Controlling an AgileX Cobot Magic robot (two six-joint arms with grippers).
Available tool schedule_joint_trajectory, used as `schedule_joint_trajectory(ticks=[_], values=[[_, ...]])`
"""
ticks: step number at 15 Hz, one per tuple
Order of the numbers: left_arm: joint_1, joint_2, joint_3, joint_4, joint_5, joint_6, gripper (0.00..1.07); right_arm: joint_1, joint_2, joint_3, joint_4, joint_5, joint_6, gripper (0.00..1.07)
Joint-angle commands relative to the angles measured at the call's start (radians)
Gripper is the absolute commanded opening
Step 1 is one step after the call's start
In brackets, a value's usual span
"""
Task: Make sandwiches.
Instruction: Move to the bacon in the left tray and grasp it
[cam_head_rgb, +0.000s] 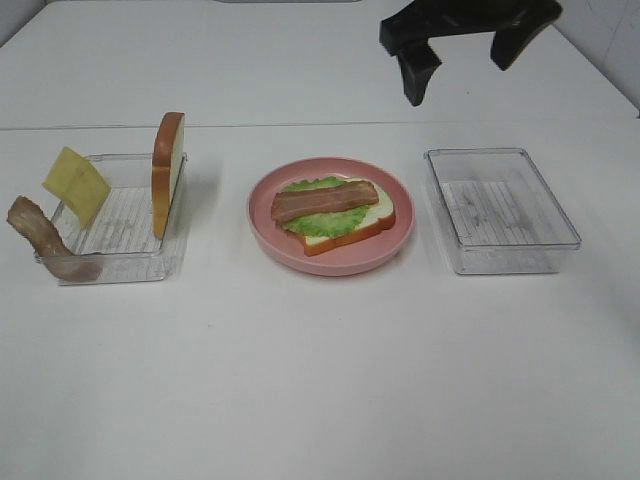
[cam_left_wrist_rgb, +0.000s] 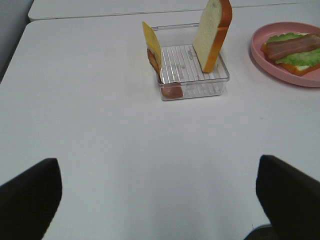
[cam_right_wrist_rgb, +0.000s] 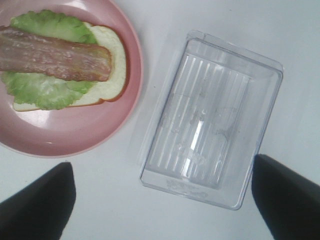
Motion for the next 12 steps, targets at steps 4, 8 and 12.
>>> schedule_joint_trajectory(ticks=[4,8,12], values=[[0.003,-0.013,0.003,-0.007,-0.003,-0.004,1.0,-0.158,-0.264,0.219,0.055,0.091,-0.004,0.92],[0.003,-0.013,0.003,-0.007,-0.003,-0.004,1.0,-0.308,-0.499,0.458,0.091,0.04,-0.015,0.92],[0.003,-0.013,0.003,-0.007,-0.003,-0.004,1.0,-0.351,-0.691,0.686,0.108,0.008,-0.026,0.92]])
